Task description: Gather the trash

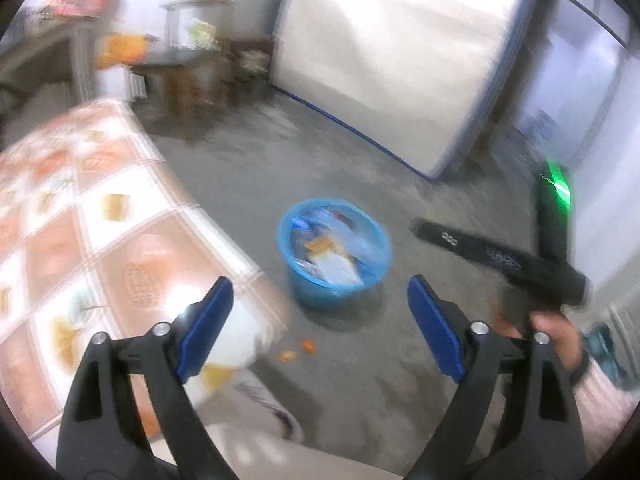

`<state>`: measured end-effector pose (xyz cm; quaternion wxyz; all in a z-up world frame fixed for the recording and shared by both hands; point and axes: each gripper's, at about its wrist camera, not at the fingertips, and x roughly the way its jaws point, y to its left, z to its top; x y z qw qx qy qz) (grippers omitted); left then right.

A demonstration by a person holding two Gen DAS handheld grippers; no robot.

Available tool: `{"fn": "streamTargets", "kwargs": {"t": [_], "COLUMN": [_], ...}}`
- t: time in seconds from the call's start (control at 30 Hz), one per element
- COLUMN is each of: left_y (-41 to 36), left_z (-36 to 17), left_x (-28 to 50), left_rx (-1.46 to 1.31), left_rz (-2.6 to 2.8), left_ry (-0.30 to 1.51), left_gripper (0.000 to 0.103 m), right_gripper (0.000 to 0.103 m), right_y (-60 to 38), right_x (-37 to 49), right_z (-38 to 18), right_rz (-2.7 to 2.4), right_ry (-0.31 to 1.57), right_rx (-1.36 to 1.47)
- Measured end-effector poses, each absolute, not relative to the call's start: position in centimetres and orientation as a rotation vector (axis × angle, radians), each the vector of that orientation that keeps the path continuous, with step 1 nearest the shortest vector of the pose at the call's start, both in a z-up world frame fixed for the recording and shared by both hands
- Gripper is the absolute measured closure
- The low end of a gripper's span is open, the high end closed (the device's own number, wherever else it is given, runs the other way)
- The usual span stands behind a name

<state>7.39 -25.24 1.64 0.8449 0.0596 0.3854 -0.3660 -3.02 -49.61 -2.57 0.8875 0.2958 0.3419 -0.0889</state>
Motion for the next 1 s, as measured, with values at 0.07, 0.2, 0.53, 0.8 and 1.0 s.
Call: {"fn": "streamTargets", "kwargs": {"t": [0.07,0.2,0.53,0.8,1.0], "left_y": [-22.9,-18.2,-11.6,-8.1,-4.7], "left_z": [3.0,5.5,6.4,8.3,7.9], "left_x": [7.3,6.8,6.0,4.7,4.9], "left_rx": [0.097,0.039,-0.029,0.05,-0.003], "left_rz": [-0.674,-0.516,-0.295,-0.104,0.026], "left_ry": [0.749,0.661,0.643,0.594,0.644], "left_gripper": [0.012,0.01,0.009,0.009,0.009], "right_gripper": [0.012,0.008,0.007,0.007,0.007], "right_y": [-47.4,-41.7,-32.6,-28.5,-26.6], "right_x": [-3.1,-3.5,-5.4,-5.2,-4.6], "right_z": [-0.9,2.3,7.2,9.2,8.7], "right_rz": [-0.173,-0.138,-0.125,-0.246,-0.256], "right_ry": [0.694,0.671,0.628,0.573,0.594], "right_rx": [0.568,0.418,0.177,0.037,0.035]}}
